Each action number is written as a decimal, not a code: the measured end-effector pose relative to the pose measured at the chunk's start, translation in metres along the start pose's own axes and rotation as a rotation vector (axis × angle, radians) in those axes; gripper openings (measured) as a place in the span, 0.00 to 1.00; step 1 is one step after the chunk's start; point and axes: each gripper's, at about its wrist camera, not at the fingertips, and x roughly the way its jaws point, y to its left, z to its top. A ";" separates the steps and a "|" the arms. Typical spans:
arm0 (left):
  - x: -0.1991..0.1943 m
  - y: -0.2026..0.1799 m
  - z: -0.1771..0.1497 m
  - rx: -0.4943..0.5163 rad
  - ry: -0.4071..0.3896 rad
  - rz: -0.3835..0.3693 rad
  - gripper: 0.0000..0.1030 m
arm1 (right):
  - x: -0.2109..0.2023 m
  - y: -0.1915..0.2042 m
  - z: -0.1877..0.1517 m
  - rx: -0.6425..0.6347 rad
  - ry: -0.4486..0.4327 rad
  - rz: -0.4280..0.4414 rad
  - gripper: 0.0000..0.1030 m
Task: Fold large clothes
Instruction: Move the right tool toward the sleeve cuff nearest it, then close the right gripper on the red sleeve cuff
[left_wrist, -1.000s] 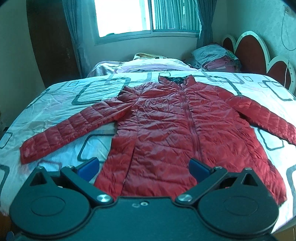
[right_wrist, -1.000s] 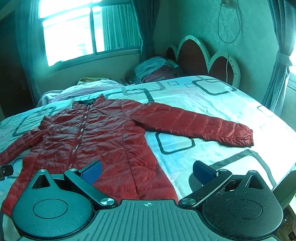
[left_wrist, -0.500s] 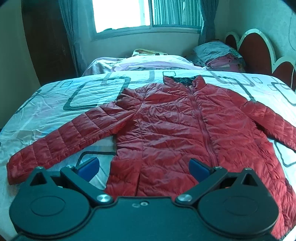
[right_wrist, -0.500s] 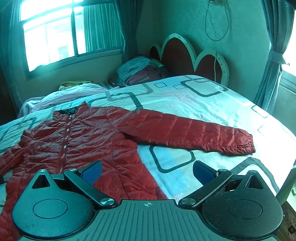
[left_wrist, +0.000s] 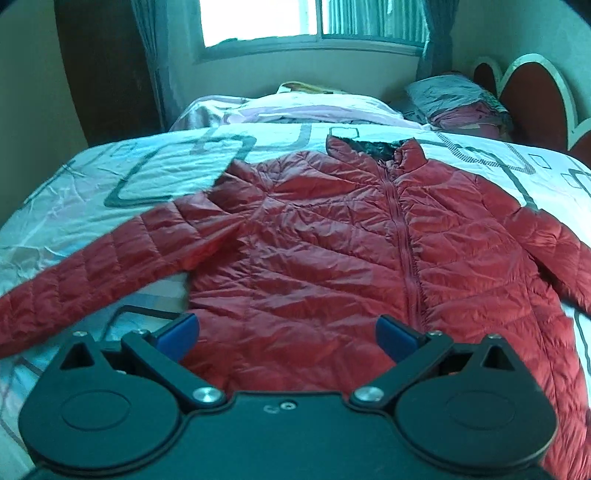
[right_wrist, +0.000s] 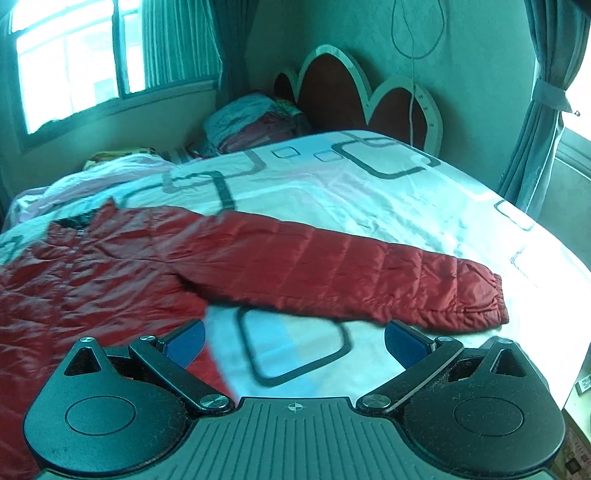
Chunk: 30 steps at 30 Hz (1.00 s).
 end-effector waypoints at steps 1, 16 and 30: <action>0.004 -0.005 0.002 0.000 0.004 0.004 0.99 | 0.008 -0.008 0.003 0.007 0.007 -0.006 1.00; 0.062 -0.066 0.003 0.027 0.056 0.078 0.97 | 0.093 -0.147 0.004 0.115 0.163 -0.235 1.00; 0.075 -0.061 0.004 0.020 0.083 0.162 0.96 | 0.131 -0.190 0.019 0.224 0.140 -0.220 0.45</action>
